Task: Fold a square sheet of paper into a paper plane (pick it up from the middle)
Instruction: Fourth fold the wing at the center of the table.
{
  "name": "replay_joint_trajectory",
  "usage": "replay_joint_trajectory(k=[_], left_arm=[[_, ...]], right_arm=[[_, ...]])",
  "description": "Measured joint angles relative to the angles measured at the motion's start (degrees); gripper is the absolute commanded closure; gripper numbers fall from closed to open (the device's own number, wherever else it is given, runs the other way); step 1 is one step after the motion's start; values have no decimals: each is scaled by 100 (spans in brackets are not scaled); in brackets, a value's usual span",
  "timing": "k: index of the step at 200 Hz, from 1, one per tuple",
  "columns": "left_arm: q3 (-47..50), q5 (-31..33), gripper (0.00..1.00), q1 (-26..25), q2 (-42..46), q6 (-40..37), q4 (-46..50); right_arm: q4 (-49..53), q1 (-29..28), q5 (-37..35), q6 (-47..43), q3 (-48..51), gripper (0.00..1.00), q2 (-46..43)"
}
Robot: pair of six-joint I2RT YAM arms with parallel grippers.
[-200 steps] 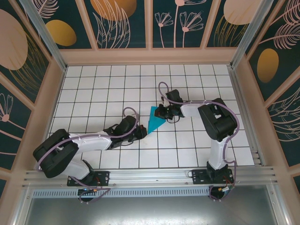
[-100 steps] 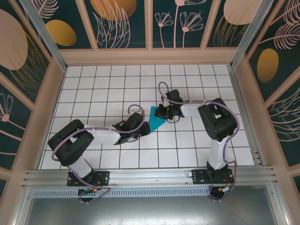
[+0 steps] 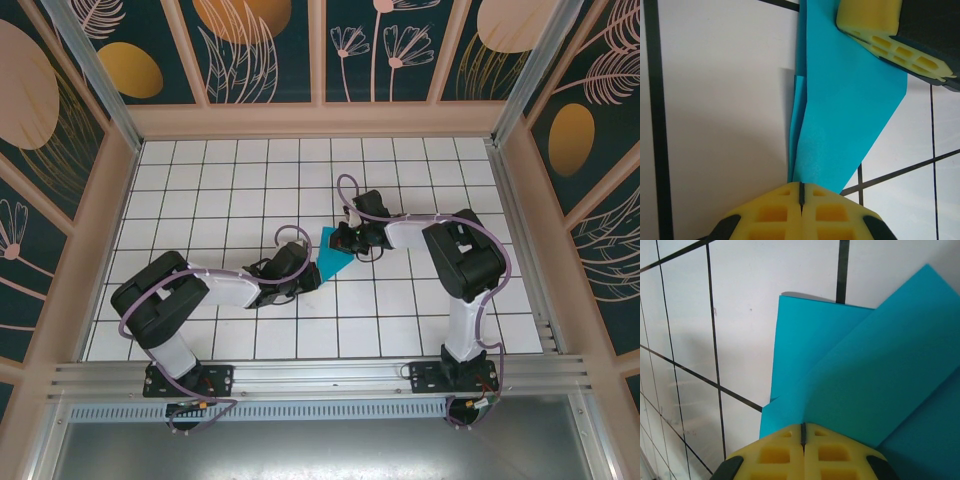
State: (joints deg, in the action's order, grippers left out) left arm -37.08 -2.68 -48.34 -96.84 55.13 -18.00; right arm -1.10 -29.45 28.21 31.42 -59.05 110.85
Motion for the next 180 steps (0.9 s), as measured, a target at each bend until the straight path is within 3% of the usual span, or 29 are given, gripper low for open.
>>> replay_joint_trajectory(k=[71,180], left_arm=[[0,-4,100,0,-46,0,-68],[22,-2,100,0,-46,0,-109]], right_arm=[[-260,72,601,-192,568,100,-743],[-387,-317,944,-192,833,100,-511]])
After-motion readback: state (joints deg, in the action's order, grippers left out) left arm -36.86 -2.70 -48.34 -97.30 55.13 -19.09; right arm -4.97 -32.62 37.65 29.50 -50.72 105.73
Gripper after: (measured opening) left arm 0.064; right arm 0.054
